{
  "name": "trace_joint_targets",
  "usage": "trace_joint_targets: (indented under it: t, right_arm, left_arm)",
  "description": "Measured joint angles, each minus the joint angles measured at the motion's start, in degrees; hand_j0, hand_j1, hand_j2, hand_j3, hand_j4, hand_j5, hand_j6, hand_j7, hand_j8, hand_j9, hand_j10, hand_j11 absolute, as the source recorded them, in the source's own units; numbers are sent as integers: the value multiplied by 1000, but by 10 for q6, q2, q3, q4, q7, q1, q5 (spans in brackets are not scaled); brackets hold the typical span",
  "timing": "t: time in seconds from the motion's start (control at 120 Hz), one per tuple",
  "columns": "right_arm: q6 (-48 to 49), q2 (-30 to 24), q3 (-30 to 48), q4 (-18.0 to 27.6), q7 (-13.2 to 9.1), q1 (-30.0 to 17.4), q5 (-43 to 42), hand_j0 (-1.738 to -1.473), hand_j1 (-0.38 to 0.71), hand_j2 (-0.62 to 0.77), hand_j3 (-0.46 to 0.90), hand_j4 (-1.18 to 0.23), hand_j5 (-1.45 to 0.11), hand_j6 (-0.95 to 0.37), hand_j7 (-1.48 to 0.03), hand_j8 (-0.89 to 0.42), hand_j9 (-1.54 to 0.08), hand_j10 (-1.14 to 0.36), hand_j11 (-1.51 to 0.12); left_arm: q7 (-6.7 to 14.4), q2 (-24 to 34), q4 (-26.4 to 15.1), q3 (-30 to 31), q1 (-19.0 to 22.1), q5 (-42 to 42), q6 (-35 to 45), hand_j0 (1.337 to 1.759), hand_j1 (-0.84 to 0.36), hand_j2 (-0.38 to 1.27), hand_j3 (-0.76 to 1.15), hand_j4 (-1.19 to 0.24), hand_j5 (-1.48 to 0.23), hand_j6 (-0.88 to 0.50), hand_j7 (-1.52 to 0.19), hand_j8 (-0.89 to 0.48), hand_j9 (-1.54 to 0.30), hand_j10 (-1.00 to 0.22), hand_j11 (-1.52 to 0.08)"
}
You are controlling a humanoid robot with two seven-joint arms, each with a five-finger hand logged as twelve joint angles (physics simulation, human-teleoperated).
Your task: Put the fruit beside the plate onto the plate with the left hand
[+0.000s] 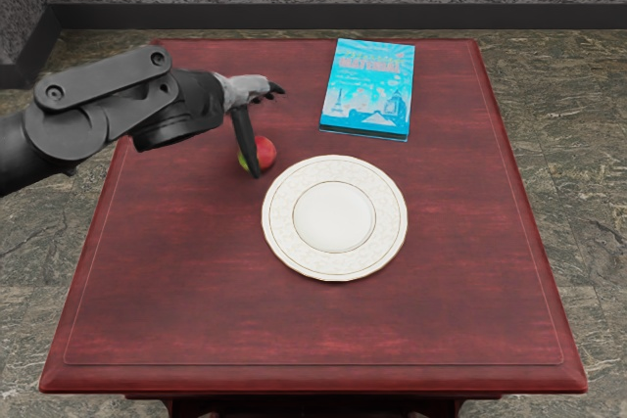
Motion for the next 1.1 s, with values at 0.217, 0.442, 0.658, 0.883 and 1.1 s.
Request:
trace_joint_targets:
  t: [0.217, 0.442, 0.658, 0.883, 1.1]
  right_arm:
    - [0, 0, 0, 0, 0, 0, 0, -1658, -349, 0, 0, 0, 0, 0, 0, 0, 0, 0, 0]
    - [0, 0, 0, 0, 0, 0, 0, -1658, -349, 0, 0, 0, 0, 0, 0, 0, 0, 0, 0]
    - [0, 0, 0, 0, 0, 0, 0, -1658, -349, 0, 0, 0, 0, 0, 0, 0, 0, 0, 0]
    - [0, 0, 0, 0, 0, 0, 0, -1658, -349, 0, 0, 0, 0, 0, 0, 0, 0, 0, 0]
    - [0, 0, 0, 0, 0, 0, 0, -1658, -349, 0, 0, 0, 0, 0, 0, 0, 0, 0, 0]
  left_arm:
    - [0, -18, 16, 51, 9, 23, 73, 1658, 244, 19, 0, -90, -115, -91, -115, -91, -114, -90, -114]
    - [0, -46, 46, 74, 21, 38, 130, 1658, 229, 22, 0, -103, -132, -104, -131, -104, -131, -103, -131]
    - [0, -71, 72, 97, 25, 40, 141, 1658, 126, 39, 0, -189, -243, -190, -243, -190, -243, -189, -243]
    - [0, -73, 79, 110, 26, 40, 143, 1658, -7, 63, 0, -300, -388, -301, -388, -301, -388, -300, -388]
    - [0, -73, 76, 112, 18, 39, 141, 1658, -98, 87, 0, -386, -504, -387, -503, -387, -503, -387, -503]
